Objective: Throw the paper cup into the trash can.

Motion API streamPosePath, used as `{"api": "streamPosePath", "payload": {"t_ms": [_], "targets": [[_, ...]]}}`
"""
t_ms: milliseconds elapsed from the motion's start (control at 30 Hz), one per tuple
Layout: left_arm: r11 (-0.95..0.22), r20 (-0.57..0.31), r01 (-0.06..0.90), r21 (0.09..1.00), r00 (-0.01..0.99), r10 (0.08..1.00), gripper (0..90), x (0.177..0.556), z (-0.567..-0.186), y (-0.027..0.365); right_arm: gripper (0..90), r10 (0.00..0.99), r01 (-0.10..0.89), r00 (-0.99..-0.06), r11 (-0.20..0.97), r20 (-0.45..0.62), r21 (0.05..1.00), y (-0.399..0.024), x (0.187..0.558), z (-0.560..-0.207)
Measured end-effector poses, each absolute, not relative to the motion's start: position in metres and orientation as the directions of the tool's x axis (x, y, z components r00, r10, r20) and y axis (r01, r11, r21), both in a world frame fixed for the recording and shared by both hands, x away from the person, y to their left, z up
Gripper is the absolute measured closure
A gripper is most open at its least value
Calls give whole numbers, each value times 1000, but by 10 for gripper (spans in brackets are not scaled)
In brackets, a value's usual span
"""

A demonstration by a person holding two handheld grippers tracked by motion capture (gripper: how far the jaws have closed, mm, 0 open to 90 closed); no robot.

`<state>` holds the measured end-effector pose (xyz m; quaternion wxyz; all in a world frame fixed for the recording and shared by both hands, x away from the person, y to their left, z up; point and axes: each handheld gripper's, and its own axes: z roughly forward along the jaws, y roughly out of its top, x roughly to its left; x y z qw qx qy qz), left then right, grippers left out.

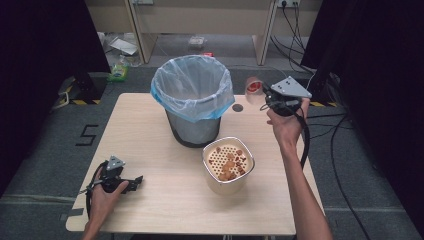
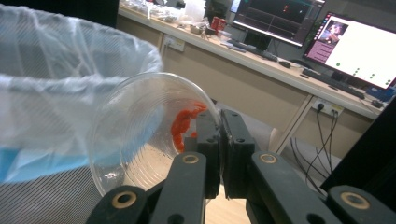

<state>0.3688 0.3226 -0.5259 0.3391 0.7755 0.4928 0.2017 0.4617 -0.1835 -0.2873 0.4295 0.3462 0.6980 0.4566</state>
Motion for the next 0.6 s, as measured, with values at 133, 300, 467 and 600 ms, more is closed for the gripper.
{"api": "streamPosePath", "payload": {"t_ms": [133, 300, 467, 600], "targets": [[-286, -17, 626, 726, 432, 902, 0, 368, -526, 322, 874, 877, 90, -385, 346, -288, 934, -182, 470, -273], [-286, -18, 626, 725, 433, 901, 0, 368, -526, 322, 874, 867, 70, -384, 369, -317, 927, -171, 479, -248], [-285, -19, 626, 726, 432, 902, 0, 368, -526, 322, 873, 851, 55, -406, 385, -331, 921, -153, 483, -233], [-286, -18, 626, 726, 433, 901, 0, 368, -526, 322, 873, 834, 42, -430, 400, -345, 916, -137, 487, -226]]}}
